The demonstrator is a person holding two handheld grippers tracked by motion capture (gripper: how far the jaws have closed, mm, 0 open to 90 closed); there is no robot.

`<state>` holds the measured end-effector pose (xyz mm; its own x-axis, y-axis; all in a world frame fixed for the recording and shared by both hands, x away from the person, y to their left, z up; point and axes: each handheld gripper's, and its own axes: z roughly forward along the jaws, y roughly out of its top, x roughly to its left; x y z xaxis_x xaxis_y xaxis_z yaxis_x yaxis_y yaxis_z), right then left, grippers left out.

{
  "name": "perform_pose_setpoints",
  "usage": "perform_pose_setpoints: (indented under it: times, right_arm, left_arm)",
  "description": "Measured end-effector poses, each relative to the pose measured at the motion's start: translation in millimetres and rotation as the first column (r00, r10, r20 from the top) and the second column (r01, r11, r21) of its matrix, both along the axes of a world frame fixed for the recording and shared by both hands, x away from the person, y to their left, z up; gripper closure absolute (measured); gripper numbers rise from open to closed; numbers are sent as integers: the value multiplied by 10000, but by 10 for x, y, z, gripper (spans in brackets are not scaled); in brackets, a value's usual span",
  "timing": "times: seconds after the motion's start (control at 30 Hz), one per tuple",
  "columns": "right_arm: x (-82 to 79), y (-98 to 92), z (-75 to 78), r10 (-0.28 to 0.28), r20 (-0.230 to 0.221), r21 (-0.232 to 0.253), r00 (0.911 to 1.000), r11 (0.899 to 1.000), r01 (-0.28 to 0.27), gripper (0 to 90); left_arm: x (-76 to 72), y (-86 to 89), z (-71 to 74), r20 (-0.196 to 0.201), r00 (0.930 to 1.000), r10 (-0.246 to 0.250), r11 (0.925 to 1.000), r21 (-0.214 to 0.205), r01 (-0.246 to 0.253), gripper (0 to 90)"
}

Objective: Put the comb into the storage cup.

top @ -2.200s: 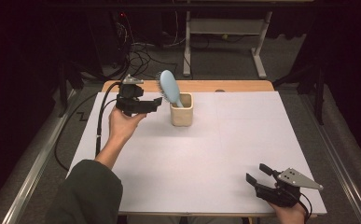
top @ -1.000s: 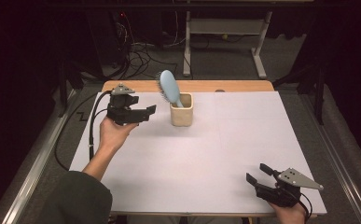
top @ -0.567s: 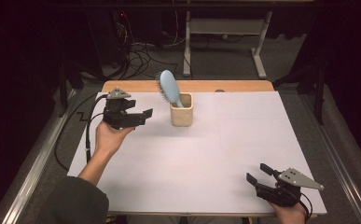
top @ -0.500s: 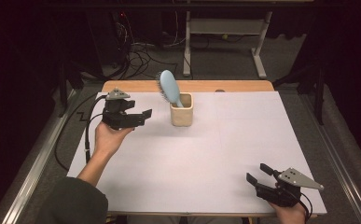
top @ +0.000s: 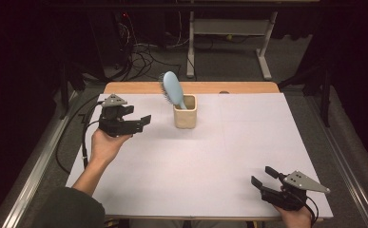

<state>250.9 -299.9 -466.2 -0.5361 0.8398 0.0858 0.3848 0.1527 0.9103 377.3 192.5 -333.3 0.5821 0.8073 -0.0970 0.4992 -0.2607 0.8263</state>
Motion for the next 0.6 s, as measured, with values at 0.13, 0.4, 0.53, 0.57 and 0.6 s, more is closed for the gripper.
perform_pose_setpoints:
  times: [0.13, 0.4, 0.53, 0.57, 0.6]
  right_arm:
    - [-1, 0, 0, -1, 7, -1, 10000, 10000, 1, 330]
    - [-4, 1, 2, -13, 23, 9, 10000, 10000, 13, 331]
    - [-3, 2, 2, -14, 19, 2, 10000, 10000, 14, 330]
    - [-4, 2, 2, -18, 11, 3, 10000, 10000, 18, 330]
    - [-4, 3, 2, -22, 12, 3, 10000, 10000, 22, 330]
  left_arm:
    - [-34, 18, 2, 38, 10000, -5, 10000, -85, 6, 256]
    - [-98, 63, -12, 29, 10000, -50, 9998, -200, 51, 255]
    - [-132, 88, -18, 25, 10000, -47, 9997, -254, 48, 254]
    - [-139, 96, -17, 37, 10000, -47, 9996, -260, 48, 255]
    - [-147, 102, -16, 50, 10000, -46, 9996, -262, 48, 255]
